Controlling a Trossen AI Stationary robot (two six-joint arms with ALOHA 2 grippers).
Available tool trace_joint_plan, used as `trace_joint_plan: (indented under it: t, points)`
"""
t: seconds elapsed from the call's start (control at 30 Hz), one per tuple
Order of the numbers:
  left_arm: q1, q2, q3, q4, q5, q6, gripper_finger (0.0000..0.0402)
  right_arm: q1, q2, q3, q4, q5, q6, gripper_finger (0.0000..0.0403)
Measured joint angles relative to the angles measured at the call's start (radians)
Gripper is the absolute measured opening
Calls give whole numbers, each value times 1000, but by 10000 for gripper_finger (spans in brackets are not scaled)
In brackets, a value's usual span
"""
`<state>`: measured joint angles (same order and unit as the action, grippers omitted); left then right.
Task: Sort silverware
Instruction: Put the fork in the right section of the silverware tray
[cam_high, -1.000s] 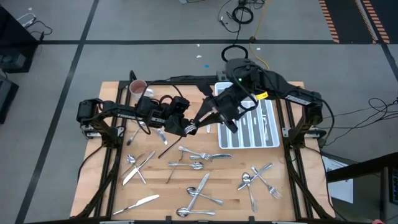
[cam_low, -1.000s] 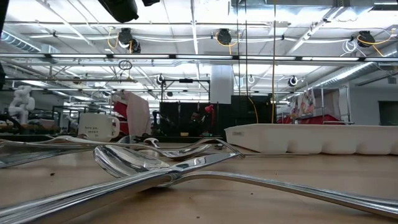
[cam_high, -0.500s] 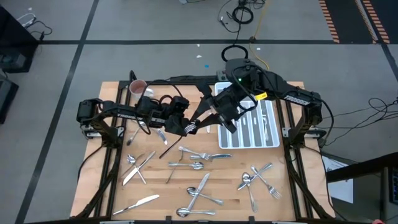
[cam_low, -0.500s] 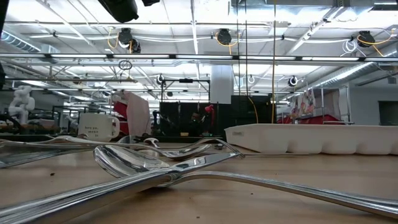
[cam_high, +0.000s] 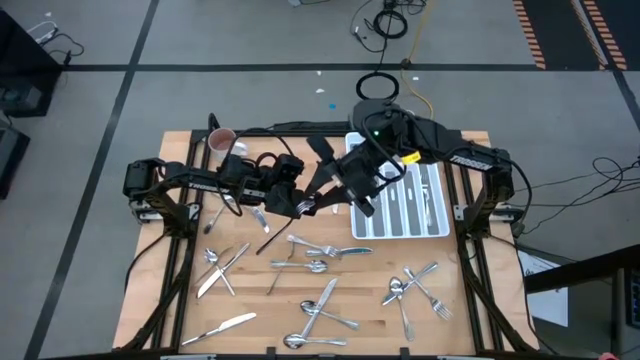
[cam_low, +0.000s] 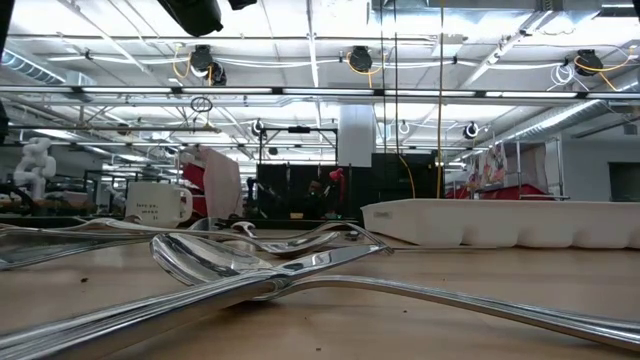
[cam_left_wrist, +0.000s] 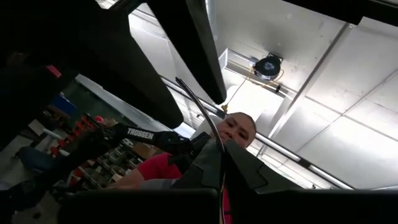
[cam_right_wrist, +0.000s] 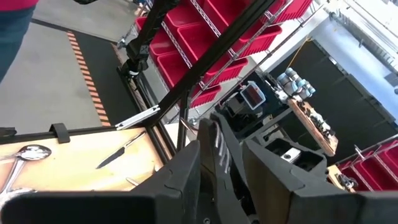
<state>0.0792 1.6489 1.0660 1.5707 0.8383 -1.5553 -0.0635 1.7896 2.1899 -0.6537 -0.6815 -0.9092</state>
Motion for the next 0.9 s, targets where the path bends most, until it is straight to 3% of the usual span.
trace_joint_plan:
  t: [0.33,0.9]
  points:
    - [0,0,0,3,-5,1,10,0,0,0,23,1,-25,8]
    - [4,-3,0,-57,-34,73,22,-1,-1,1,23,22,-9,1]
